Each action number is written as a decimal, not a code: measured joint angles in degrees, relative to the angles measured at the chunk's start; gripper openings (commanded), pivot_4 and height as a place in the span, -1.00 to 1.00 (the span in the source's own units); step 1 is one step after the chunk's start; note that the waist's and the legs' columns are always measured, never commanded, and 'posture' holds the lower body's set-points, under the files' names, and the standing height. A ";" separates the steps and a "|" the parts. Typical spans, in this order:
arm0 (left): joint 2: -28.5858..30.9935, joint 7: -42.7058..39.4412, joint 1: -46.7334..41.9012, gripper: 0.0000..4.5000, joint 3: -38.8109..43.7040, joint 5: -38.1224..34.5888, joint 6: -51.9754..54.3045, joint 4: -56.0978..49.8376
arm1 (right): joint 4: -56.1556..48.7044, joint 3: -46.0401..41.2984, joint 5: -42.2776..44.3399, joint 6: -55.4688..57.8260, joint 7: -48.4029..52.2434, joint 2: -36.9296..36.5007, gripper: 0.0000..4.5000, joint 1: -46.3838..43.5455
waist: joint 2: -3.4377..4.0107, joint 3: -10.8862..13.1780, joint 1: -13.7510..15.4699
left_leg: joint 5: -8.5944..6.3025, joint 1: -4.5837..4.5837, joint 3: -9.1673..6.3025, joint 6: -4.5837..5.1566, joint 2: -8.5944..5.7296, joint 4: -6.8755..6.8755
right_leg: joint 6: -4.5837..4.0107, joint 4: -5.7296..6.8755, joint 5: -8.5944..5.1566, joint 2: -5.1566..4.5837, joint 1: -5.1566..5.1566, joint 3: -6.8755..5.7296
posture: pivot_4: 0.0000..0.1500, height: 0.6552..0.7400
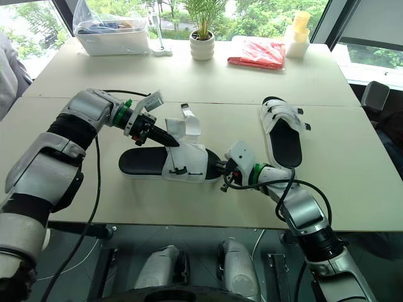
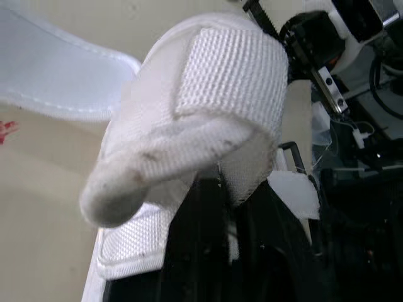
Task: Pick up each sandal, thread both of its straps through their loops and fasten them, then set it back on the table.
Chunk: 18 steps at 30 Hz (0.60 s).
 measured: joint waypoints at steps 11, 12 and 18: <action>1.31 -0.25 -0.76 0.93 3.99 0.46 2.08 1.44 | 0.65 -0.15 -0.04 0.06 0.88 0.06 -1.00 -0.46 | 0.00 0.00 -0.01 | 0.00 0.01 0.00 0.00 0.01 0.00 | 0.00 0.02 0.00 0.00 0.00 0.00 | 1.00 0.74; 0.89 -0.25 -1.24 0.93 4.90 0.96 2.36 2.82 | 0.70 -0.12 -0.04 0.07 0.96 0.07 -1.00 -0.55 | 0.00 0.00 -0.05 | 0.00 0.00 0.00 0.00 0.01 0.00 | 0.00 0.02 0.00 0.01 -0.01 0.00 | 1.00 0.74; 3.18 -0.24 -1.49 0.93 6.94 0.00 7.80 -0.47 | 0.83 0.01 -0.03 0.38 1.05 0.20 -1.00 -0.85 | 0.00 0.00 -0.24 | 0.00 0.04 0.01 0.00 0.02 0.00 | 0.00 0.04 0.00 0.00 -0.01 0.01 | 1.00 0.74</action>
